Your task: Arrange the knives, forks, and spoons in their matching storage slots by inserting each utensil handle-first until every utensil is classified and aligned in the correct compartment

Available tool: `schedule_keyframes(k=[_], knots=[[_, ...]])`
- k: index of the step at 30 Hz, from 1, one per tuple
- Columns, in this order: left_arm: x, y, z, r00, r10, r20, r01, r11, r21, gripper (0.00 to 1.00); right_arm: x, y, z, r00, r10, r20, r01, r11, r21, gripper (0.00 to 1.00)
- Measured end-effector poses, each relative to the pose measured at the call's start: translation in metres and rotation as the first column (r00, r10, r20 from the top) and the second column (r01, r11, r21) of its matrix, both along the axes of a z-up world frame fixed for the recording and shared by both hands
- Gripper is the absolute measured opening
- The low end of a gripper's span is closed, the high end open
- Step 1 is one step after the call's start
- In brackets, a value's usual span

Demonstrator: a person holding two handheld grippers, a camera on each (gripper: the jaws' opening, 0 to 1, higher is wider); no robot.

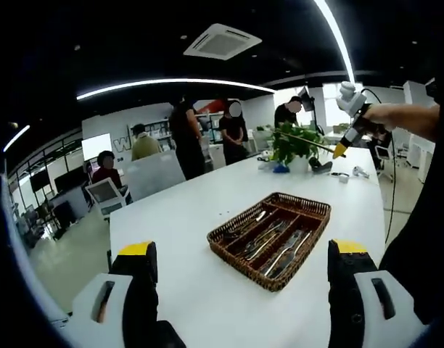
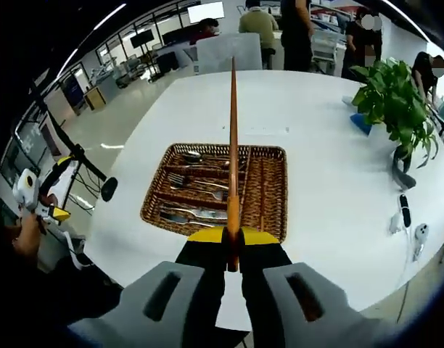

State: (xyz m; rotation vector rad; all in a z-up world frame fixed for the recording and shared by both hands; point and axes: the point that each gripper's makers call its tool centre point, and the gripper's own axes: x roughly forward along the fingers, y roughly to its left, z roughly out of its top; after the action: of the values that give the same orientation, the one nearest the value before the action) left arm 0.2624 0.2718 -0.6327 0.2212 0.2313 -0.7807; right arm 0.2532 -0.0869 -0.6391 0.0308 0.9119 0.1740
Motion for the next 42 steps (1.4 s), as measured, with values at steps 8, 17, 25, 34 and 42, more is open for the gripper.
schedule_keyframes(k=[8, 17, 25, 34, 42], knots=[[-0.002, 0.002, -0.001, 1.000, 0.004, -0.004, -0.004, 1.000, 0.005, 0.99, 0.018, -0.009, 0.002, 1.000, -0.021, -0.012, 0.021, 1.000, -0.023, 0.04], [-0.003, 0.002, 0.003, 1.000, 0.008, 0.012, -0.008, 1.000, 0.007, 0.99, 0.022, -0.012, -0.003, 0.999, -0.033, -0.028, 0.032, 0.999, -0.030, 0.04], [-0.002, 0.005, 0.000, 1.000, 0.011, 0.003, -0.011, 1.000, 0.007, 0.99, 0.023, -0.015, -0.014, 0.998, -0.044, -0.050, 0.043, 0.998, -0.039, 0.04], [-0.002, 0.003, 0.000, 1.000, 0.005, 0.009, -0.005, 1.000, 0.018, 0.99, 0.024, -0.020, -0.024, 0.996, -0.058, -0.070, 0.055, 0.997, -0.046, 0.04], [-0.002, 0.002, -0.001, 1.000, 0.004, 0.006, -0.004, 1.000, 0.013, 0.99, 0.021, -0.029, -0.040, 0.992, -0.082, -0.092, 0.077, 0.995, -0.059, 0.04]])
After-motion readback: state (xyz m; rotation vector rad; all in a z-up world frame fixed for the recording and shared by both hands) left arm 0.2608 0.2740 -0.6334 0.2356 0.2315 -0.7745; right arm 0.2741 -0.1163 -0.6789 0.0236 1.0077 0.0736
